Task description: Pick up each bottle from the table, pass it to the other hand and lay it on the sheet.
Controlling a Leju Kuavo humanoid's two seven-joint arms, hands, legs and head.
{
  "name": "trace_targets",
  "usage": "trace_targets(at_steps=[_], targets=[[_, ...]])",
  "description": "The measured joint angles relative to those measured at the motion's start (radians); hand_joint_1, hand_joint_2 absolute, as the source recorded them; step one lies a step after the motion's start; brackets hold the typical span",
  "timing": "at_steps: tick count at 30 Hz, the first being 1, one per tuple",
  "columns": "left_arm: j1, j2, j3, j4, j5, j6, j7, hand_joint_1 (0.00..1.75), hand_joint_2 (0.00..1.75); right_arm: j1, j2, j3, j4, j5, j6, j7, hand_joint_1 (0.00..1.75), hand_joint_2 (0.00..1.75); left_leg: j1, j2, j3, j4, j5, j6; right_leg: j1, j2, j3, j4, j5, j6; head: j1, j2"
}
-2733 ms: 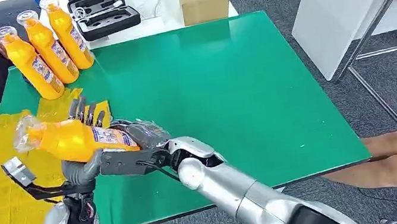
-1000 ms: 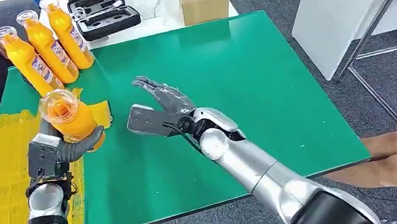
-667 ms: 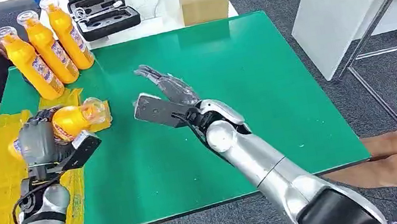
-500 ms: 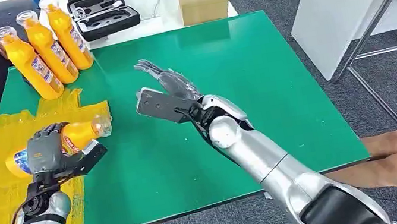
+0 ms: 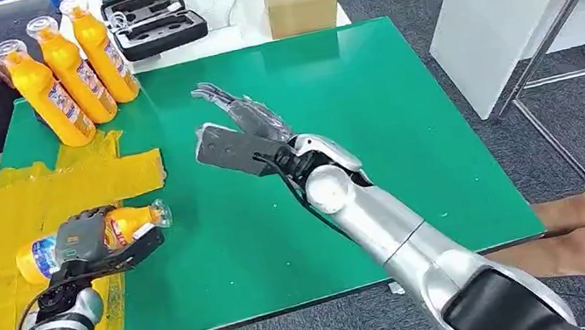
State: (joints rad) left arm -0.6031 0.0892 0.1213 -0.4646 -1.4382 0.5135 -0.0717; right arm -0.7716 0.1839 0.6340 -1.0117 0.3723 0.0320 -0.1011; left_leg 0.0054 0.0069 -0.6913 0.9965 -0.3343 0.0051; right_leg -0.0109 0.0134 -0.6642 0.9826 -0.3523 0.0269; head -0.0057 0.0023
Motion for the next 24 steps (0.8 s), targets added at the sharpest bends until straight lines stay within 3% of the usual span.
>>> trace_targets(at_steps=[1, 16, 24], targets=[[-0.001, 0.000, 0.000, 0.003, 0.008, -0.002, -0.013, 0.00, 0.00, -0.001, 0.000, 0.002, 0.000, 0.000, 0.000, 0.000, 0.00, 0.00, 0.000, 0.000, 0.000, 0.000, 0.000, 0.000, 0.000, 0.000, 0.000, 0.000, 0.000, -0.001, 0.000, 0.000], [0.004, 0.004, 0.000, 0.008, 0.073, 0.013, -0.129, 0.00, 0.00, -0.004, 0.000, 0.016, 0.001, 0.000, 0.000, 0.004, 0.00, 0.00, 0.000, 0.000, 0.000, 0.000, 0.001, 0.000, 0.000, 0.000, 0.000, 0.000, 0.000, 0.000, 0.000, 0.000], [0.034, -0.006, 0.033, -0.062, 0.333, 0.068, -0.356, 0.00, 0.00, -0.004, -0.001, 0.019, 0.008, 0.001, 0.000, 0.005, 0.00, 0.00, 0.000, 0.000, -0.001, 0.000, 0.002, 0.000, 0.000, 0.000, -0.002, 0.000, 0.000, 0.000, 0.000, 0.000]])
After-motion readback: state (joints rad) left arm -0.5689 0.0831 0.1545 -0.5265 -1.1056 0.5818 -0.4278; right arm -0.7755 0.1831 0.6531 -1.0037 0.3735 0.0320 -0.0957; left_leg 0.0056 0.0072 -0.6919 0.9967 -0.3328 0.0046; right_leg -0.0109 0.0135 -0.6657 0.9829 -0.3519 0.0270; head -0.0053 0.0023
